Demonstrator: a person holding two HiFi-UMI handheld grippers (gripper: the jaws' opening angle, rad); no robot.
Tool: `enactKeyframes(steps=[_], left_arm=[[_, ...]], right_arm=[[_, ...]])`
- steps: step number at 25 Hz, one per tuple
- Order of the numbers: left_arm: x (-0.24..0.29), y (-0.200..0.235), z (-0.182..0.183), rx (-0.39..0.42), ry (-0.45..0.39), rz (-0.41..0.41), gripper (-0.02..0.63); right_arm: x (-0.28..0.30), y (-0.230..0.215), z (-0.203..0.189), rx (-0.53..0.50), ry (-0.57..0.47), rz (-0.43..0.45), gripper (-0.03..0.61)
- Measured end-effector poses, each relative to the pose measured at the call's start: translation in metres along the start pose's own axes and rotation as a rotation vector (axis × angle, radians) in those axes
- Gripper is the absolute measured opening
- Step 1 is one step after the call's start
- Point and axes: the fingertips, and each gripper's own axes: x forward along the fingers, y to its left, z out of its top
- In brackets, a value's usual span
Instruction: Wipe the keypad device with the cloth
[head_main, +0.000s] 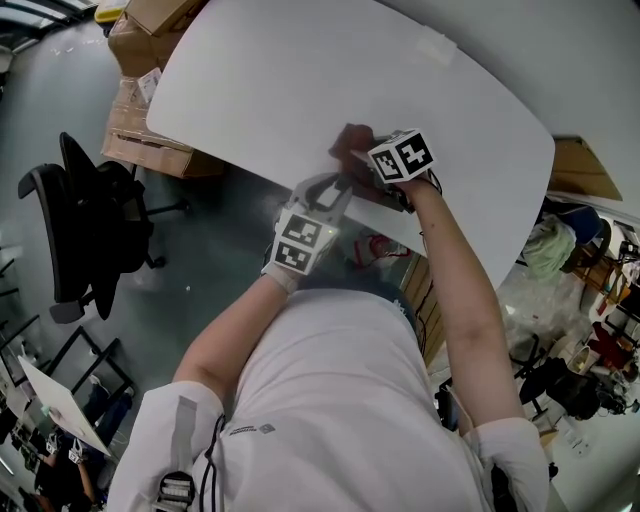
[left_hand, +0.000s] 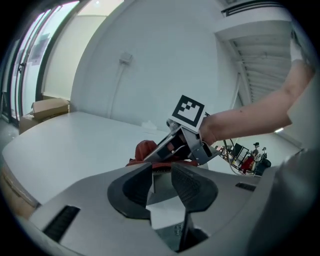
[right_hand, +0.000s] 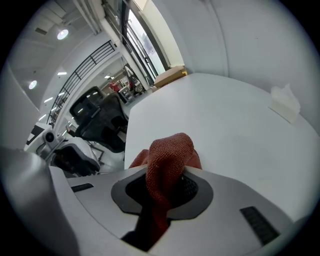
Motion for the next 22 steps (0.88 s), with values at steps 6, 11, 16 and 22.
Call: enactKeyframes(steps=[6,11,16,22], left_arm=[[0.012,-0.001,-0.034,0.000,0.074,-0.041,0.184],[0.015,-0.002,-0.028,0.010,0.066,-0.071,0.184],[0.016,-0.002,-0.028,0.022,0.076,-0.066,0.184],[0.016,-0.002,-0.029,0.024,0.081,-0.064,0.184]], right_arm=[[0.000,0.000,-0.001,0.047,-0.019,-0.021,0.077],[-0.005,0.001,-0.001,0.026,-0.029,-0.042,0.077],[-0.011,0.014,0.001,0.006,-0.030,-0.016,0.075],[-0.019,0.040,0.000,-0.033,-0.029,0.040,0.075]])
